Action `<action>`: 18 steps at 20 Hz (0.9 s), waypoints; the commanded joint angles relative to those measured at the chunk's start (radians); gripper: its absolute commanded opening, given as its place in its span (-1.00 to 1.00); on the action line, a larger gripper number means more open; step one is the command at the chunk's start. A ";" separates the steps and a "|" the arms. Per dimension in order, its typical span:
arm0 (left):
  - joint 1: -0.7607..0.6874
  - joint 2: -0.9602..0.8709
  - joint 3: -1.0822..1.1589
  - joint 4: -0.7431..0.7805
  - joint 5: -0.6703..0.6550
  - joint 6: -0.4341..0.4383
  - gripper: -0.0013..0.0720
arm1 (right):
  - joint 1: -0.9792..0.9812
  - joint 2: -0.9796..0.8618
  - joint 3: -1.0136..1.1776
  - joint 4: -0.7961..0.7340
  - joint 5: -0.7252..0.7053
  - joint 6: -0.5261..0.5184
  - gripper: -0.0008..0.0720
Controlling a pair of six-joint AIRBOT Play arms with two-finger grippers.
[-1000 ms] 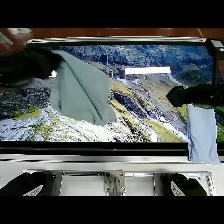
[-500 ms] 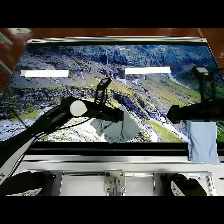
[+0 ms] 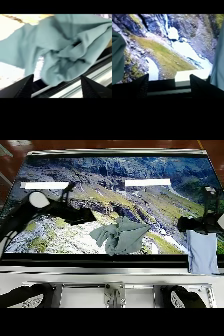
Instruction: Fold the shirts.
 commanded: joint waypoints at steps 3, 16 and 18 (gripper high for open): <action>0.176 0.146 -0.270 0.050 -0.093 0.018 1.00 | -0.225 -0.143 -0.006 0.270 0.022 -0.121 0.69; -0.077 -0.069 -0.501 -0.443 0.408 0.109 1.00 | -0.237 -0.417 -0.006 0.661 0.069 -0.250 0.69; -0.080 -0.093 -0.497 -0.452 0.432 0.113 0.99 | -0.237 -0.417 -0.006 0.661 0.070 -0.250 0.69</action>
